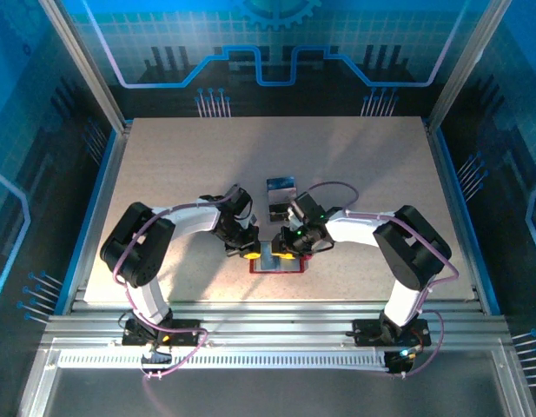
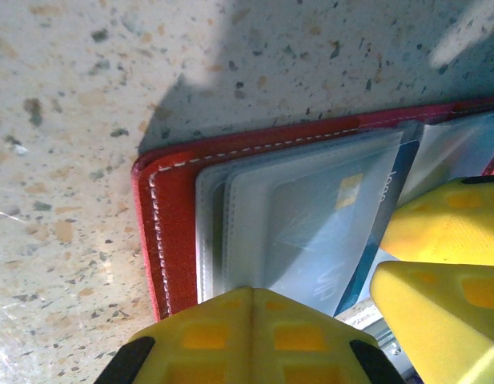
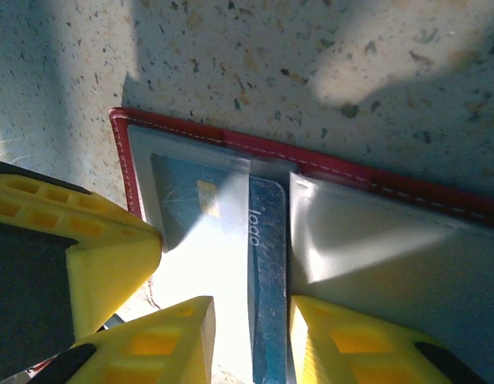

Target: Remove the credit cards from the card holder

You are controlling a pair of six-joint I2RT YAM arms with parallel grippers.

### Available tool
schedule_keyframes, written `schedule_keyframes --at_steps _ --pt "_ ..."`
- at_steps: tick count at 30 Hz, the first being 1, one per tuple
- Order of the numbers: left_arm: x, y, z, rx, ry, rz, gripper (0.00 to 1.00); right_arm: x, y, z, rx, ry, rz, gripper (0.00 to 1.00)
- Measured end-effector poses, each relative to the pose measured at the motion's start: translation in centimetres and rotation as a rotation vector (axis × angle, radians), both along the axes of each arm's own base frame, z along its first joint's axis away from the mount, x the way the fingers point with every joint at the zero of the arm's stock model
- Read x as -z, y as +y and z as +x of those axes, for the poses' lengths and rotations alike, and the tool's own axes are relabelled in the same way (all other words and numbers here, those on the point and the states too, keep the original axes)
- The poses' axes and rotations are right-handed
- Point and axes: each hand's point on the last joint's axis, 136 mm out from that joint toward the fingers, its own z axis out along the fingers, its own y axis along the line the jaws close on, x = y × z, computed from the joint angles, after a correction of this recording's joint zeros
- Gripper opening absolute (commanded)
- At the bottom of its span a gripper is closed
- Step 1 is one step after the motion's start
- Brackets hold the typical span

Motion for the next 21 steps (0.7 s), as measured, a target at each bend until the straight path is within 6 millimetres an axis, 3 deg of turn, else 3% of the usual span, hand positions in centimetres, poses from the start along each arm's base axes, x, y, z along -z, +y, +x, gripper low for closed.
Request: schedule_keyframes --at_steps 21 --pt "0.04 0.01 -0.02 0.000 0.000 -0.001 0.00 0.00 0.34 0.04 0.050 0.026 0.208 0.25"
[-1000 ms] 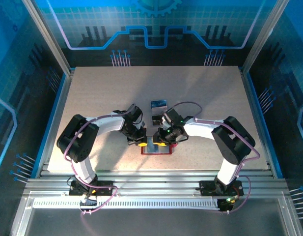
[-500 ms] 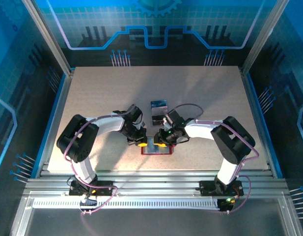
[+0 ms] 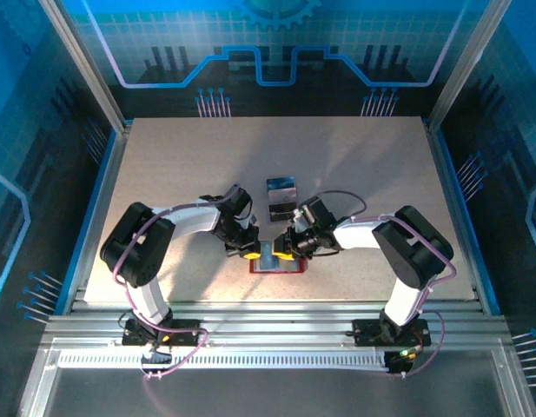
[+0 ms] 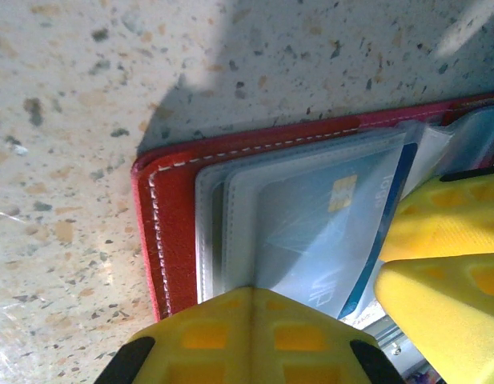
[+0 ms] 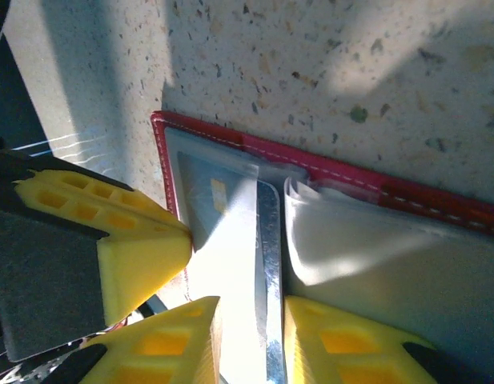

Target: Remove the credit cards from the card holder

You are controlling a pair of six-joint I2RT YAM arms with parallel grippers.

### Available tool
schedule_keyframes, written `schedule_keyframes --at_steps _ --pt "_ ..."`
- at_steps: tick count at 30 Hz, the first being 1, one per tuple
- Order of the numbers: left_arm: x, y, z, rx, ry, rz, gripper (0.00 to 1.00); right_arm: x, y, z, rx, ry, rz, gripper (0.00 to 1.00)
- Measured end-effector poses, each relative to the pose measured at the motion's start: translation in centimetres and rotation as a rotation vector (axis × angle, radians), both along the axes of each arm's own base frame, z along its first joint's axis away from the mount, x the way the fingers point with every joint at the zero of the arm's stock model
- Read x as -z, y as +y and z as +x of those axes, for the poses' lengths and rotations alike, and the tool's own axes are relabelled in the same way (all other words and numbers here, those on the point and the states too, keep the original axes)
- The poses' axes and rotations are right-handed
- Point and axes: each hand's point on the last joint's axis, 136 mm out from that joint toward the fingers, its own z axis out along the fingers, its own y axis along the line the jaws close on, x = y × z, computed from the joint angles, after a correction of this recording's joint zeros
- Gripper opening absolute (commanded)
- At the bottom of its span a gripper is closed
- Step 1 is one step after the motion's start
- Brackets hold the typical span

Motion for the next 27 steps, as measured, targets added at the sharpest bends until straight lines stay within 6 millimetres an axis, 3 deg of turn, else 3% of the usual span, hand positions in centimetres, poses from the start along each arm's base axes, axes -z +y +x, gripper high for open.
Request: schedule_keyframes --at_steps 14,27 --pt "0.0 0.0 0.0 -0.001 0.001 0.001 0.00 0.3 -0.2 -0.1 0.025 0.015 0.048 0.10" --pt "0.1 0.0 0.0 -0.001 0.001 0.000 0.00 0.4 -1.1 -0.7 0.006 0.015 -0.015 0.09"
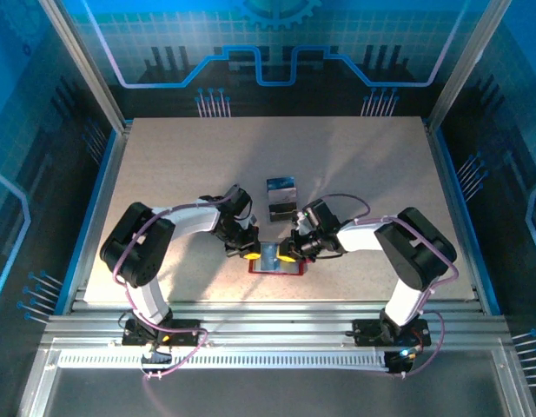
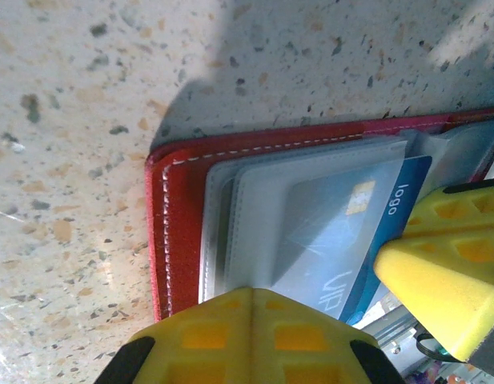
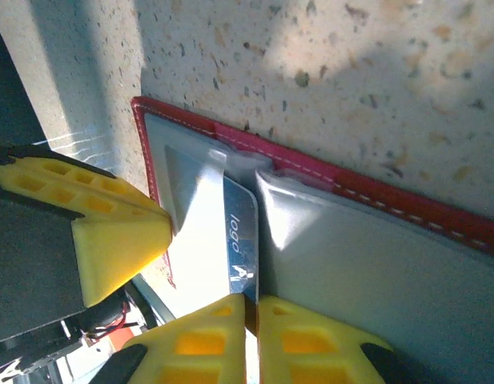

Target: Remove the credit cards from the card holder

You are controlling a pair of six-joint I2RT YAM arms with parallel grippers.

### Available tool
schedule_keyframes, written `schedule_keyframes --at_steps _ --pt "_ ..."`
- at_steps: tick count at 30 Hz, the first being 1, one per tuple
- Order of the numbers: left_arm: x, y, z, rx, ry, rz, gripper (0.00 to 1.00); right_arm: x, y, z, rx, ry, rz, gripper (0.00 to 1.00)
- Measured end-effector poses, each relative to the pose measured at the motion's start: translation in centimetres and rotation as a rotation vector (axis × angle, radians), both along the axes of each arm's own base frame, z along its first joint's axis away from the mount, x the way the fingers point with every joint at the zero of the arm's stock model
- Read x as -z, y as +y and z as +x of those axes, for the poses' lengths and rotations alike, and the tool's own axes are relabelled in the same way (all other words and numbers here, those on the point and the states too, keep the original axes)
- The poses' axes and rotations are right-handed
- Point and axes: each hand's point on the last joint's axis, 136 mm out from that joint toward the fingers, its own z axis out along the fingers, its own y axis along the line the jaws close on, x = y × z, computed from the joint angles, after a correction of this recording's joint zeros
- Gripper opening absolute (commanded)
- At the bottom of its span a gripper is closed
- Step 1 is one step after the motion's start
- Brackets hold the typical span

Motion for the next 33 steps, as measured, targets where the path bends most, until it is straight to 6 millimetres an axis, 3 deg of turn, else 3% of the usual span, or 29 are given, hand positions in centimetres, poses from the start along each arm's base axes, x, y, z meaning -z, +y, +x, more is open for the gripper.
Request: schedule_keyframes --at_steps 23,33 --pt "0.0 -0.1 -0.1 0.002 0.002 -0.011 0.00 -1.0 -2.7 -0.8 -0.003 -0.007 -0.106 0.10" --pt "0.0 -0.1 -0.1 0.002 0.002 -0.012 0.00 -2.8 -3.3 -0.3 -0.041 -0.040 -0.173 0.10"
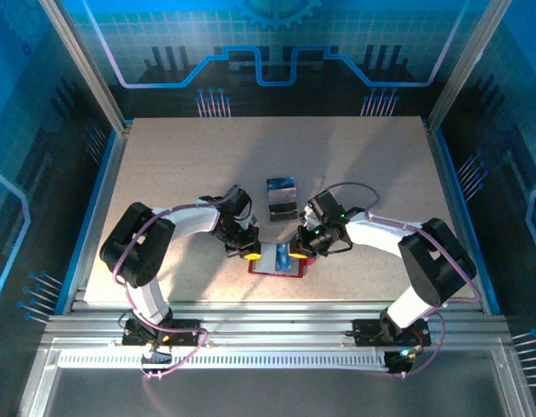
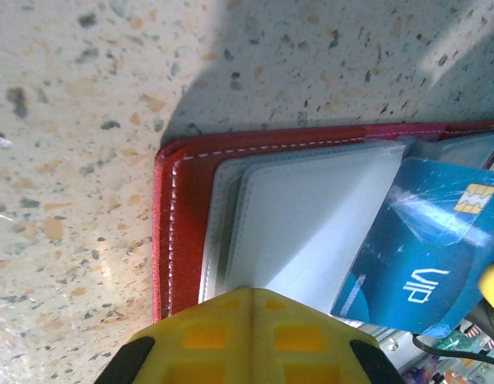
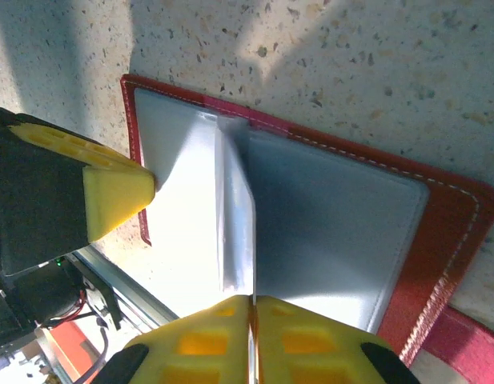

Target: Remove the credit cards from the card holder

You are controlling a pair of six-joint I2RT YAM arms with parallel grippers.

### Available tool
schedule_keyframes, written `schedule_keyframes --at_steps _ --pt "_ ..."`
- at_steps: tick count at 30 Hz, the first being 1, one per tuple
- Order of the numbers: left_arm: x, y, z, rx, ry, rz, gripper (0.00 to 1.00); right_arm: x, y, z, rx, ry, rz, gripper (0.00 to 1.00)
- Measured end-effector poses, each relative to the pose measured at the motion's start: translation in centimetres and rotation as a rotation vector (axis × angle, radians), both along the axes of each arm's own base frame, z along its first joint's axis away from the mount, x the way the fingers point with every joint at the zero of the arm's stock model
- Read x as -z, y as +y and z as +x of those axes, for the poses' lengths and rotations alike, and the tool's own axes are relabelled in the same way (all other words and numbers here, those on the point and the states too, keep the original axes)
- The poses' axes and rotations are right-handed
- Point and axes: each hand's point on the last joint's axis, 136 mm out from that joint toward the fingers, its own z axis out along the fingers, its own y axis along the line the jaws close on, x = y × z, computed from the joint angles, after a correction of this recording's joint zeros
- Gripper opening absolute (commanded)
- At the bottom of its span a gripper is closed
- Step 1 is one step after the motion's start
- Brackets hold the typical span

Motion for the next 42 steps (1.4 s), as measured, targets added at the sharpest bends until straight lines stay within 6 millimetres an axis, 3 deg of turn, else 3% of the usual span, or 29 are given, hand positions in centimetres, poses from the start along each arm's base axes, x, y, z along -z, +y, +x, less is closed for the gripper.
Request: schedule_keyframes --at_steps 9,16,22,35,42 --pt "-0.1 -0.1 0.0 -0.001 0.004 -0.005 0.00 -0.4 -0.9 -0.3 -0.022 0.011 -0.068 0.11" --pt "0.0 -0.1 0.0 -0.001 0.002 -0.007 0.00 -1.1 0.0 0.0 -0.039 -0.012 -0.068 0.17" --pt "0.0 -0.1 -0.1 -0.001 -0.001 -0.009 0.00 -0.6 0.7 -0.4 -0.050 0.005 -0.079 0.23" --pt "-0.6 -0.1 -0.5 -0.006 0.002 0.000 0.00 -0.1 0.5 -0.4 -0.028 0.011 -0.081 0.25" --pt "-3.4 -3.7 -0.3 0.057 -0.055 -0.038 0.00 0.9 -0.8 -0.9 -0.006 0.030 -0.092 0.26"
